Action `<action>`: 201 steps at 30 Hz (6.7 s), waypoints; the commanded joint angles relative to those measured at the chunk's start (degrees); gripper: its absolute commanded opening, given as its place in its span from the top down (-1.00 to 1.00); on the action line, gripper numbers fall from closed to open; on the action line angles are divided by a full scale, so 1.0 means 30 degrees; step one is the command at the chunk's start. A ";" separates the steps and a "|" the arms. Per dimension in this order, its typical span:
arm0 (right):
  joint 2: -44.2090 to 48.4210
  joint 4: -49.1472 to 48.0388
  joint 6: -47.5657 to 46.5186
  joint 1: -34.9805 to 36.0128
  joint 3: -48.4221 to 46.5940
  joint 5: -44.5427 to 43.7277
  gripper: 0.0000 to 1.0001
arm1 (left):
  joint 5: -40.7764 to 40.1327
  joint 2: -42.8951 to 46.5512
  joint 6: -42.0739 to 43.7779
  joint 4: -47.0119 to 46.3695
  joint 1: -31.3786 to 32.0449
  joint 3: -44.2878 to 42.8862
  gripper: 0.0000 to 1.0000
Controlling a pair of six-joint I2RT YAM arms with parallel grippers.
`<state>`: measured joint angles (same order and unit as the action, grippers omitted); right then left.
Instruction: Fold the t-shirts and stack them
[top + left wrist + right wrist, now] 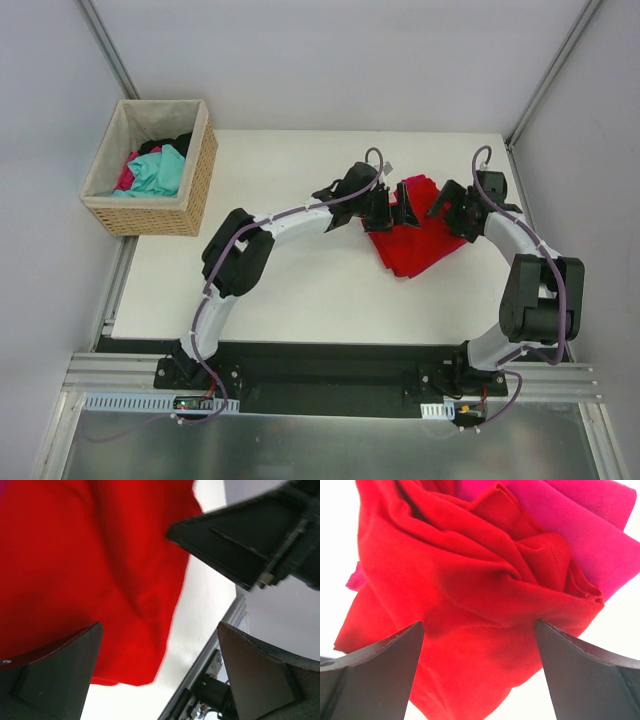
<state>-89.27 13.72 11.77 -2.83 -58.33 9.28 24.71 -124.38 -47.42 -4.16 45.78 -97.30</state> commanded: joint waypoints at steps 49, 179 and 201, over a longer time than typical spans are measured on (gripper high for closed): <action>-0.1205 0.2639 -0.1024 0.1676 -0.7363 -0.1717 -0.94 | 0.1256 0.5367 -0.3061 -0.6024 0.1612 0.5100 -0.94; -0.3817 0.2723 -0.0995 0.2203 -0.4933 -0.3388 -0.95 | -0.1145 0.0938 0.0073 -0.4823 0.1587 0.8663 -0.89; -0.0420 0.4040 -0.0144 0.8823 -0.6163 -0.4117 -0.95 | -0.2875 0.6592 0.1187 -0.4179 -0.0552 1.3769 -0.90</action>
<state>-95.44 24.08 10.61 22.68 -73.65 0.34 19.40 -107.70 -46.78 -23.11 44.88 -58.50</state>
